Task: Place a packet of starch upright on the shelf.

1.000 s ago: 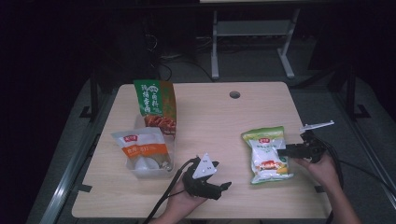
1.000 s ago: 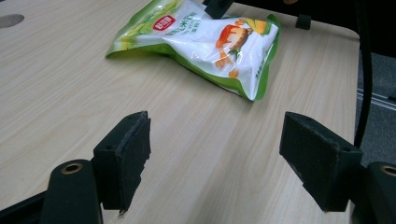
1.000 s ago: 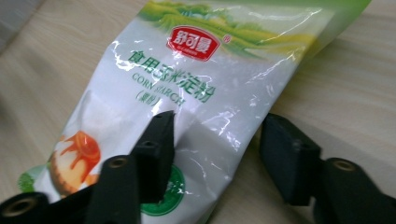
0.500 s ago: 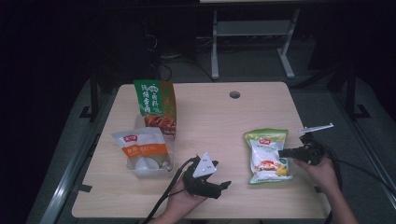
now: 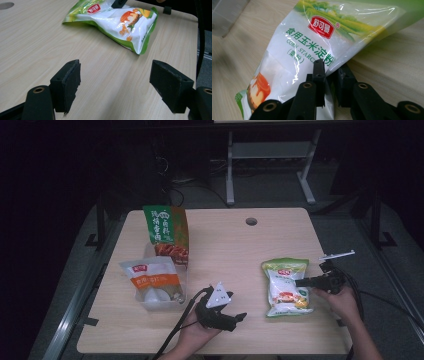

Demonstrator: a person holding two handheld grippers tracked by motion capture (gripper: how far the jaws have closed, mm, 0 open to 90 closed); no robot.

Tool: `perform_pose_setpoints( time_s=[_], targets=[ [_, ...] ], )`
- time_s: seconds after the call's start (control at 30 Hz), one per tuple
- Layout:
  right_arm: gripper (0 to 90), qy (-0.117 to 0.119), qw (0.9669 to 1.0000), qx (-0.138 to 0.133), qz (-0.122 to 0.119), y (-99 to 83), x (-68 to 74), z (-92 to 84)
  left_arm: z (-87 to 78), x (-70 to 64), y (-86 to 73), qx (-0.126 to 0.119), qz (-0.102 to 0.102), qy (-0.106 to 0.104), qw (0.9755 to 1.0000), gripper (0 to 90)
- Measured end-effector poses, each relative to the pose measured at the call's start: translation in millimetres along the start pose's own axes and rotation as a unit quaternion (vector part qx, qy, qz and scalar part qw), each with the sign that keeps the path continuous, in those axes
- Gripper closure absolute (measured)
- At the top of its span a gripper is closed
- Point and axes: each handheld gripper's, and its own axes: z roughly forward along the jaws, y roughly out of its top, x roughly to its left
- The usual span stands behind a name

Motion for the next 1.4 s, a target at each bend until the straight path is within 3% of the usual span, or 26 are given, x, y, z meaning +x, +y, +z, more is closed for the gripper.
perform_pose_setpoints(
  time_s=[0.2, 0.37, 0.77, 1.17, 1.4],
  targets=[
    [85.5, -0.010, 0.9998, -0.002, -0.014, -0.3, 8.8, -4.8, 1.4, -0.2, -0.3, 0.000, -0.003, -0.002, 1.0000, 24.5],
    [86.2, -0.006, 0.9996, -0.005, -0.027, -1.5, 17.3, -7.4, 2.7, 1.5, 0.0, -0.001, -0.010, -0.005, 0.9999, 24.6],
    [86.9, 0.000, 0.9959, -0.056, -0.072, 4.8, 55.3, -31.7, 11.2, 0.3, 5.9, -0.004, -0.020, -0.023, 0.9995, 24.7],
    [87.9, 0.038, 0.9848, -0.093, -0.141, 19.4, 104.9, -43.5, 18.9, 5.2, 17.2, -0.014, -0.033, -0.045, 0.9983, 25.1],
    [88.2, 0.055, 0.9784, -0.095, -0.175, 25.3, 128.3, -42.2, 29.5, 15.2, 21.8, -0.026, -0.073, -0.059, 0.9952, 26.4]
  ],
)
